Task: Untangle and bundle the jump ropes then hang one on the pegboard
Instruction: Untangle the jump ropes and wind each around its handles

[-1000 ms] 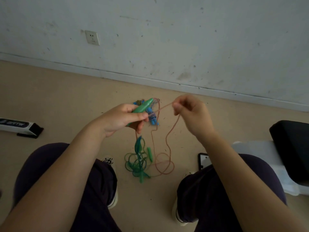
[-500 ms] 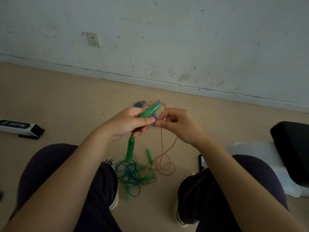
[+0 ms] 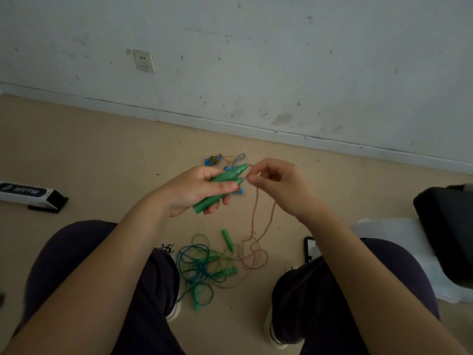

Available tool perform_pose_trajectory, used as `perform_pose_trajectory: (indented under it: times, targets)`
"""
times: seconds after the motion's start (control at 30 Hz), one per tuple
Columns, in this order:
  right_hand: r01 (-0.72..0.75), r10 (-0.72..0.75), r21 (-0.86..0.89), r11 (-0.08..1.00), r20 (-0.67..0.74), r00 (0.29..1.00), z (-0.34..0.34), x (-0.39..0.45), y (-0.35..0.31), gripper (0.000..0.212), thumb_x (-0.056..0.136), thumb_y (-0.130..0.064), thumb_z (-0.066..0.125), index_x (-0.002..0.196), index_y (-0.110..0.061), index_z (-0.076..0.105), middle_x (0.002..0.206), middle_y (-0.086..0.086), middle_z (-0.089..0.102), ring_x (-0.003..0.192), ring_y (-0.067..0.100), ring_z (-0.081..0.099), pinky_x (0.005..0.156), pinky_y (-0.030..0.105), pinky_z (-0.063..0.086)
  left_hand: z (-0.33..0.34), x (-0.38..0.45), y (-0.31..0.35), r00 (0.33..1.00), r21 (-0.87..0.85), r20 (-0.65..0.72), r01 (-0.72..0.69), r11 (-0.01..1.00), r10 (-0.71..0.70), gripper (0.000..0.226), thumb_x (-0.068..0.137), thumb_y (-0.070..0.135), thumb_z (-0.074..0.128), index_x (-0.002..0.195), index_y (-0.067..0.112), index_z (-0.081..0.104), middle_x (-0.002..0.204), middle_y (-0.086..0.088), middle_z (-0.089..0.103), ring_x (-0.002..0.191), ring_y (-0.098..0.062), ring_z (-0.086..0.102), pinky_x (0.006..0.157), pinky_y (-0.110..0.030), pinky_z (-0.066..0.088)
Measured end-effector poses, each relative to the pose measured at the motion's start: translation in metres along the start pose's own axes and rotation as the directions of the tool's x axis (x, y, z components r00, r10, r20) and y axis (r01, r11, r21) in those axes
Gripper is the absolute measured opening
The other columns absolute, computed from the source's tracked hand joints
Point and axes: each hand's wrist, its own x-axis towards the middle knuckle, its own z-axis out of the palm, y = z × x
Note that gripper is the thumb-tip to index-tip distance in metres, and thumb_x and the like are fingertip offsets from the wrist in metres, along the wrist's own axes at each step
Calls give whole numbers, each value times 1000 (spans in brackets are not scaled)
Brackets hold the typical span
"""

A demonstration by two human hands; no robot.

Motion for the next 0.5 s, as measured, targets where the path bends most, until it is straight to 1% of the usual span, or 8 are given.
perform_pose_trajectory:
  times: [0.03,0.1,0.17,0.23,0.27,0.3,0.4,0.5]
  targets:
    - [-15,15,2,1000,-63,998,-6,1,0,11,90,-9,68,83,-18,67,63,-4,51,54,3,42,54,19,37,-2,-1,0,1000,-3,1,0,1000,0,44,80,40,80,105,5,69,75,-2,66,52,-14,54,48,-24,45]
    - [-41,47,53,998,-117,992,-16,2,1,3,92,-12,65,88,-13,65,73,4,56,62,9,50,58,26,47,-5,-1,-2,1000,-13,0,5,1000,-5,40,74,40,80,101,12,71,75,-1,65,53,-14,53,48,-24,44]
    - [-39,48,83,996,-112,993,-16,0,1,3,91,-12,66,93,-11,64,86,1,63,79,12,60,74,30,54,-3,-1,-3,1000,-18,9,7,1000,-7,34,76,37,80,99,14,71,75,-2,65,52,-15,52,47,-24,44]
    - [-1,10,103,995,-82,997,-11,0,0,9,91,-12,67,99,-11,62,97,0,66,94,11,64,84,27,53,0,0,-4,1000,-20,31,2,1000,-1,26,81,31,77,98,13,71,74,-3,65,51,-16,53,47,-25,44]
    - [14,-8,138,990,-47,999,-8,-1,-1,11,92,-10,66,102,-12,61,97,2,67,93,10,65,82,23,52,2,1,-4,999,-28,45,-3,1000,4,22,83,29,75,98,14,71,74,-4,64,51,-17,54,47,-25,45]
    - [22,-21,175,984,-5,1000,-5,-2,-1,12,93,-9,65,104,-12,60,92,3,68,85,10,66,76,20,51,4,1,-4,998,-42,60,-7,999,9,20,84,27,74,99,13,70,74,-4,64,52,-18,56,48,-26,46]
    - [19,-34,208,978,70,997,-4,-4,-2,7,95,-15,63,102,-16,62,68,4,60,59,20,56,56,27,48,7,1,-3,995,-66,95,-9,998,15,26,87,23,73,106,7,67,76,-5,66,60,-22,64,51,-27,51]
    - [-1,-18,181,983,104,994,-4,-4,-3,5,95,-21,64,96,-16,62,63,6,50,55,23,43,48,31,39,11,2,-3,993,-40,116,10,999,-6,28,84,20,74,107,6,65,77,-6,68,63,-23,66,51,-27,51]
